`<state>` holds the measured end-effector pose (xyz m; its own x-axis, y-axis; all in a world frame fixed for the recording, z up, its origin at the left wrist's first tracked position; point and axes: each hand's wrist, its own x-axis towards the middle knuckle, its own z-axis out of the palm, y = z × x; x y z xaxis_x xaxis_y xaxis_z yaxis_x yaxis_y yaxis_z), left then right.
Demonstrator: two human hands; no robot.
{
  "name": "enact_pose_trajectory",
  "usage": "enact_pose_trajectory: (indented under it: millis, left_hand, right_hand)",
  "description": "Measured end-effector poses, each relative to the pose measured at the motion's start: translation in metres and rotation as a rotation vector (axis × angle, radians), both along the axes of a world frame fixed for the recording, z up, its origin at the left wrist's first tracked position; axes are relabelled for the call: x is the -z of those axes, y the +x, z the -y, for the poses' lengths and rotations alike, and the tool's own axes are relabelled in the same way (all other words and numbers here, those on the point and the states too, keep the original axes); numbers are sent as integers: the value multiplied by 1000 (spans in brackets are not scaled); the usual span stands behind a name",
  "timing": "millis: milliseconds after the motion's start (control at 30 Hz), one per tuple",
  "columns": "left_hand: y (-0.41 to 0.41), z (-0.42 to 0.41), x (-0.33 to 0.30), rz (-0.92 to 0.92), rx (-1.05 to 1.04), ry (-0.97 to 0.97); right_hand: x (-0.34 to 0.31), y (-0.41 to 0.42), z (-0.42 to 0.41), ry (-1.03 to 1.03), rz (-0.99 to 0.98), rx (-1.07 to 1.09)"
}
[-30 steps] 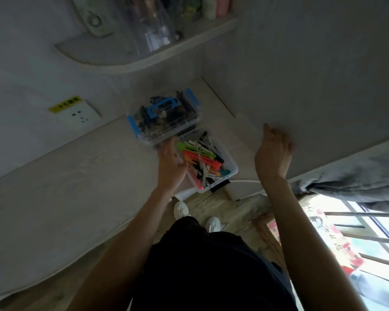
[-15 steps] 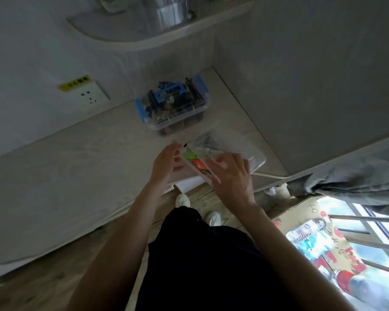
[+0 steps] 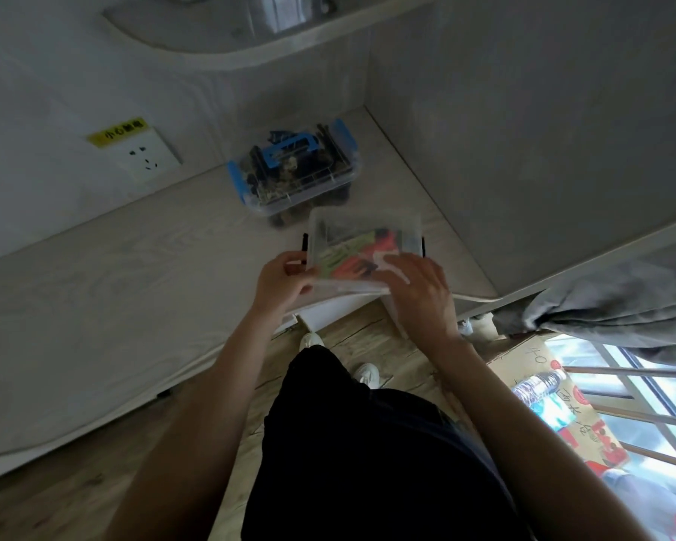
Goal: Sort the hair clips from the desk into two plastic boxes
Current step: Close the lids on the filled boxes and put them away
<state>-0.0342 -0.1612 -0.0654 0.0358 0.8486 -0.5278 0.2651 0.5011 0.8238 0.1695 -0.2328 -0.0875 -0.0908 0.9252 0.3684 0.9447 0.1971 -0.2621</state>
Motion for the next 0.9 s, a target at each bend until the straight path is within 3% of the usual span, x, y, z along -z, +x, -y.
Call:
enact_pose_trajectory:
  millis: [200, 267, 367, 467, 533, 633, 767, 900]
  left_hand:
    - [-7, 10, 9, -313, -10, 230]
    - [-5, 0, 6, -350, -54, 251]
    - [6, -16, 1, -206, -94, 73]
    - [15, -20, 7, 68, -182, -126]
    - [17, -17, 11, 79, -200, -118]
    - [17, -17, 17, -87, -159, 8]
    - [26, -12, 19, -413, -44, 177]
    - [40, -3, 19, -560, -75, 253]
  right_hand:
    - [-22, 10, -31, -164, -333, 61]
    - [-27, 16, -44, -199, -314, 110]
    - [-26, 21, -59, -429, -70, 158]
    - [-19, 21, -64, -644, -143, 251]
    - [-15, 21, -66, -644, -309, 274]
    - [-16, 13, -69, -588, -658, 241]
    - [-15, 3, -68, -469, -732, 368]
    - [-18, -9, -57, -391, -666, 482]
